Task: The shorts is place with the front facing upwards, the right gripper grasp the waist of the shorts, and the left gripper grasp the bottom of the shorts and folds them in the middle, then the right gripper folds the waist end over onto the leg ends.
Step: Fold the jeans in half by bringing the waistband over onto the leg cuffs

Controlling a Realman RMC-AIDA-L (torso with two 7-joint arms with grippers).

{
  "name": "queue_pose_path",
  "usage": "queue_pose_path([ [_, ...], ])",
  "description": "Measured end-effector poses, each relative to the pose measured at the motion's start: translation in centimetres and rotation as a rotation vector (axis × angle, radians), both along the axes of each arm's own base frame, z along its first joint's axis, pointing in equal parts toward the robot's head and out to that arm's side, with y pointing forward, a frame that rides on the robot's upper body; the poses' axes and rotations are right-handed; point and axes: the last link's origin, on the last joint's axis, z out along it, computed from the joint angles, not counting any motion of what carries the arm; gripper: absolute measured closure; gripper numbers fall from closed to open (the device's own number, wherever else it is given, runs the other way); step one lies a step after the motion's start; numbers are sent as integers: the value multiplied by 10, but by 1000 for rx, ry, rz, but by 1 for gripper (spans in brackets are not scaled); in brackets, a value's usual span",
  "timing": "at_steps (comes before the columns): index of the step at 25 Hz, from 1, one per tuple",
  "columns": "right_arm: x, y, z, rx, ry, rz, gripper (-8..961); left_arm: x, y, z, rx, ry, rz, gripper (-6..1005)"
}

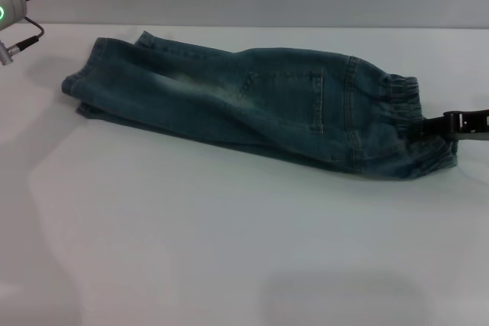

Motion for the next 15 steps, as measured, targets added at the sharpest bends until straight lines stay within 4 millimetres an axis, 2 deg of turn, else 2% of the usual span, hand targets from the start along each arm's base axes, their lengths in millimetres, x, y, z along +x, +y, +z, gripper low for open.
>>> queue_pose_path([
  [2, 1, 0, -1, 3, -4, 7, 437, 0, 0, 0, 0, 0, 1, 166],
  [13, -8, -4, 5, -13, 24, 47, 870, 1, 1, -2, -3, 2, 1, 166],
  [15, -11, -6, 9, -4, 24, 65, 917, 1, 1, -4, -9, -2, 3, 166],
])
